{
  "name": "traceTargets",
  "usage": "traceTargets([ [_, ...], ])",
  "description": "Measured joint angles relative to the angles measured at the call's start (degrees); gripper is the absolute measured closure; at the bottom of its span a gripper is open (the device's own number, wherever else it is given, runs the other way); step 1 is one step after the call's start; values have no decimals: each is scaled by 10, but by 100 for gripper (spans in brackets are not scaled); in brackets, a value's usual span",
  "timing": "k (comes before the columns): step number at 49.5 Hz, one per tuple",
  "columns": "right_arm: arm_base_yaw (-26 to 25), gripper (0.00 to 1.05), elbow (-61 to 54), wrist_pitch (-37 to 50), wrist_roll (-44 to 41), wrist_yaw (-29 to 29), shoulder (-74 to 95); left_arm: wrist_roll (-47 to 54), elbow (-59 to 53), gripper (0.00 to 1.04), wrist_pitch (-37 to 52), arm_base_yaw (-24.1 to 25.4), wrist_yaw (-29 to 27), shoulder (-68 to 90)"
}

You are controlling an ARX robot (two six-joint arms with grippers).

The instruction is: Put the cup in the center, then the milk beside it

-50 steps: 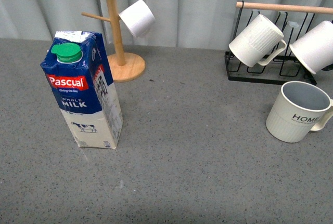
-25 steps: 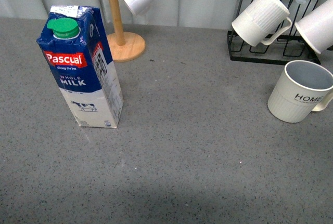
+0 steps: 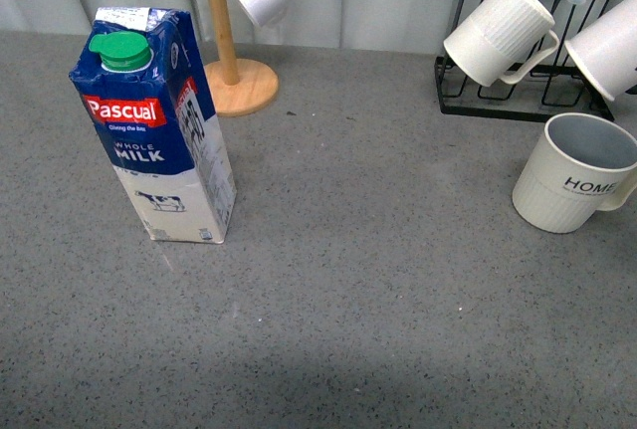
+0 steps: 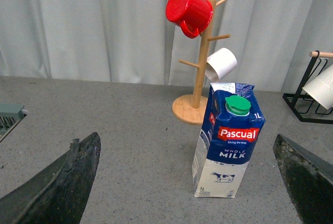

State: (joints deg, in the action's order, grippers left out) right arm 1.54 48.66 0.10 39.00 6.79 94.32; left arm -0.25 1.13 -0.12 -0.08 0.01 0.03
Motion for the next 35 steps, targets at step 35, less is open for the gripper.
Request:
traceTargets([
  [35, 1, 9, 110, -61, 115, -2, 167, 0, 0, 6, 0, 0, 0, 0],
])
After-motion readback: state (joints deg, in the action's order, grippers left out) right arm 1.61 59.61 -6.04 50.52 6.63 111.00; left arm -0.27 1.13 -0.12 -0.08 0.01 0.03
